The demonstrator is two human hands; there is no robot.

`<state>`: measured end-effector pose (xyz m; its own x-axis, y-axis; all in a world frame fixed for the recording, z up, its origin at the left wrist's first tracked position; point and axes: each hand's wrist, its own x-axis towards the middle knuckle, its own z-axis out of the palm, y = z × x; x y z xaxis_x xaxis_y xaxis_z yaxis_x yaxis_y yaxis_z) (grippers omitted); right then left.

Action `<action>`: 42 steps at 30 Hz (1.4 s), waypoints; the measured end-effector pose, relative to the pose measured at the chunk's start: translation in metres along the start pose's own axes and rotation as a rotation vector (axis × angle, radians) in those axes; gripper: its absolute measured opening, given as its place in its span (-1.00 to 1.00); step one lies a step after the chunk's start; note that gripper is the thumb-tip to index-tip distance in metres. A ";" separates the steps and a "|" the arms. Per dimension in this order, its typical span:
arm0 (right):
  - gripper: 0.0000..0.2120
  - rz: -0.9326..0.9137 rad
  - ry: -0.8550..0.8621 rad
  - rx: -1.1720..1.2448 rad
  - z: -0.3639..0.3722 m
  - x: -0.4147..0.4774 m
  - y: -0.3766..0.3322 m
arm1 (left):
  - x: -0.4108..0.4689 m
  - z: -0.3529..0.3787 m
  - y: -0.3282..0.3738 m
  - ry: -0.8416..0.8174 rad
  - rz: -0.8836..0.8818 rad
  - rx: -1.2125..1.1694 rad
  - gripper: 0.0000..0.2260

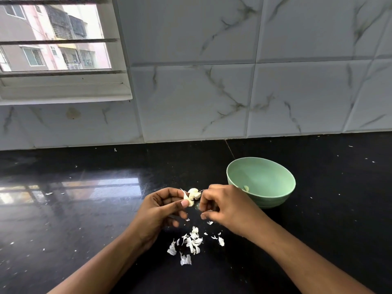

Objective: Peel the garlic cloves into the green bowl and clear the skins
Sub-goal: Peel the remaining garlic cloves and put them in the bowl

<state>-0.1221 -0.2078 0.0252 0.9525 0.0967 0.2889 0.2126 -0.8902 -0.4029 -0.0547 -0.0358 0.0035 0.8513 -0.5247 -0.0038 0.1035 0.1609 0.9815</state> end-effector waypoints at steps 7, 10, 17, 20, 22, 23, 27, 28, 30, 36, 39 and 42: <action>-0.81 0.063 -0.085 0.215 -0.005 -0.003 -0.002 | -0.002 0.000 0.000 -0.033 -0.011 0.000 -0.83; -0.91 0.082 -0.062 0.285 -0.004 -0.003 -0.003 | -0.001 -0.001 0.001 -0.033 0.003 0.004 -0.83; -0.94 0.077 0.070 0.352 0.000 -0.004 -0.006 | -0.002 -0.002 -0.002 -0.018 0.069 0.066 -0.83; -0.95 0.097 0.043 0.394 -0.002 -0.003 -0.005 | -0.002 -0.003 -0.002 -0.024 0.096 0.099 -0.83; -0.95 0.110 0.011 0.431 -0.004 -0.003 -0.005 | -0.003 -0.003 -0.001 -0.034 0.114 0.118 -0.82; -0.95 0.109 0.004 0.428 -0.004 -0.004 -0.005 | -0.003 -0.003 -0.001 -0.036 0.123 0.126 -0.82; -0.94 0.037 0.047 0.288 -0.002 -0.003 -0.005 | -0.005 -0.002 0.000 -0.028 0.147 0.150 -0.82; -0.94 0.020 0.073 0.257 -0.001 -0.003 -0.005 | -0.005 -0.001 0.001 -0.030 0.153 0.149 -0.82; -0.92 -0.008 0.123 0.223 0.002 -0.003 -0.005 | -0.006 -0.001 0.002 -0.038 0.165 0.147 -0.84; -0.95 -0.065 0.192 0.218 0.006 -0.001 -0.006 | -0.008 0.002 0.004 -0.043 0.178 0.123 -0.83; -0.95 -0.097 0.245 0.167 0.008 -0.002 -0.005 | -0.008 0.004 0.002 -0.021 0.160 0.111 -0.79; -0.91 -0.142 0.299 0.058 0.008 -0.002 -0.007 | -0.008 0.006 0.000 0.008 0.108 0.068 -0.75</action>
<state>-0.1237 -0.1982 0.0199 0.8078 0.0755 0.5847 0.3591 -0.8495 -0.3865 -0.0641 -0.0364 0.0045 0.8597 -0.5007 0.1012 -0.0239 0.1584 0.9871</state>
